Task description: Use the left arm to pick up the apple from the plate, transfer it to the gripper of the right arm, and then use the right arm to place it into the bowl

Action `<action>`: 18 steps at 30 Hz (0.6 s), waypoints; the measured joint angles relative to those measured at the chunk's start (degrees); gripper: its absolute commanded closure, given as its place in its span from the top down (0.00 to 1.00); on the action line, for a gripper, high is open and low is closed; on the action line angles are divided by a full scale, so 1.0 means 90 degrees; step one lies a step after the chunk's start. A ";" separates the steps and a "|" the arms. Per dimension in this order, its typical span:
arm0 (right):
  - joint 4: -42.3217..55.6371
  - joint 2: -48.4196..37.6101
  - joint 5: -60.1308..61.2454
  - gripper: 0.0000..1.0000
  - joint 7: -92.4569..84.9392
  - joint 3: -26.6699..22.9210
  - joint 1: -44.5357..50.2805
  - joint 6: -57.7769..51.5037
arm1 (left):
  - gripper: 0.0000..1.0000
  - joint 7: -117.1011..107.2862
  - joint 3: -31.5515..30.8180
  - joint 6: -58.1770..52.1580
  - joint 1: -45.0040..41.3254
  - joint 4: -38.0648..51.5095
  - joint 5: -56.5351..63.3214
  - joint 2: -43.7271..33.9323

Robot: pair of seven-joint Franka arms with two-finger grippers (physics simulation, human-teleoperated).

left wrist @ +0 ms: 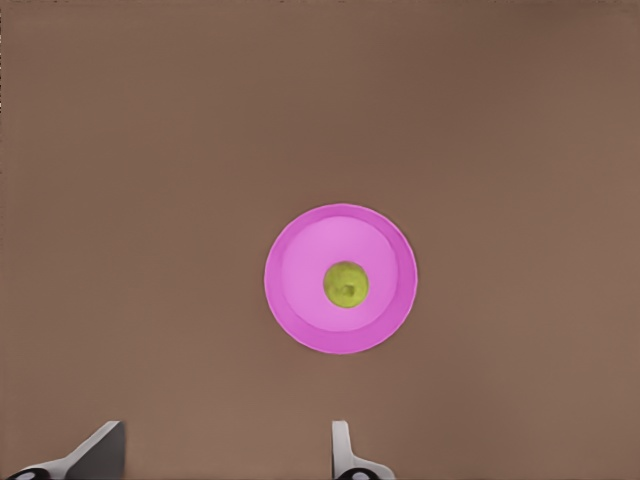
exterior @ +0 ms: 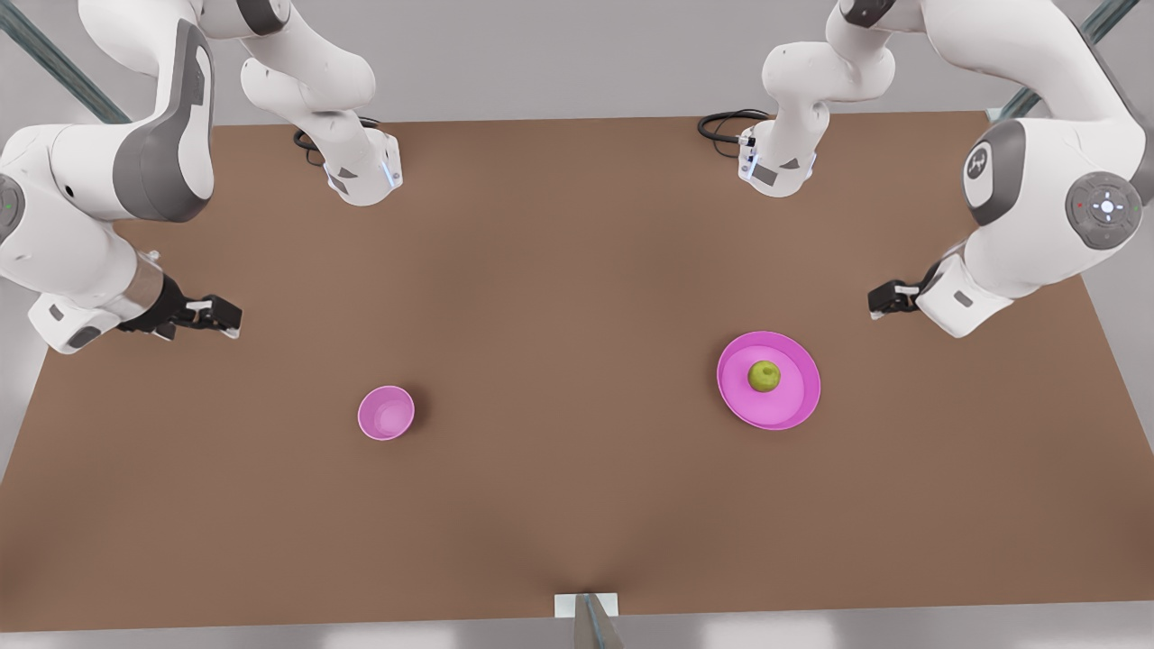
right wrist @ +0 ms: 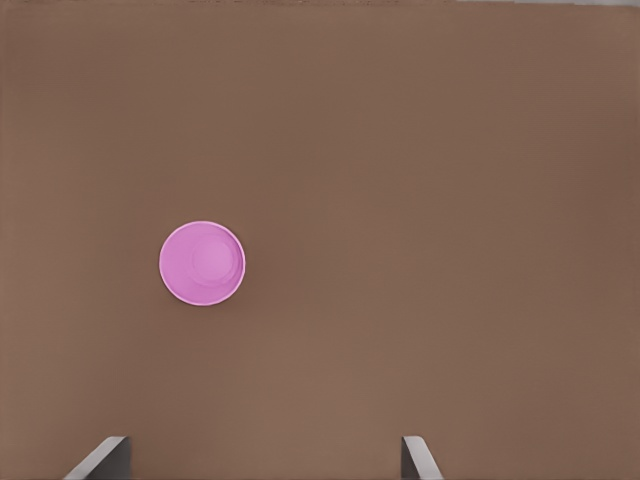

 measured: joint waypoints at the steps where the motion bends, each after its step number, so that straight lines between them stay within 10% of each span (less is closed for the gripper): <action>1: -0.0006 0.0000 -0.0001 1.00 0.0000 0.0000 0.0003 0.0034 | 1.00 -0.0008 -0.0006 0.0058 -0.0003 0.0001 0.0006 0.0088; 18: -0.0045 0.0028 -0.0002 1.00 0.0003 0.0039 0.0033 0.0207 | 1.00 -0.0491 -0.0015 0.4902 -0.0660 -0.4371 -0.0596 0.0943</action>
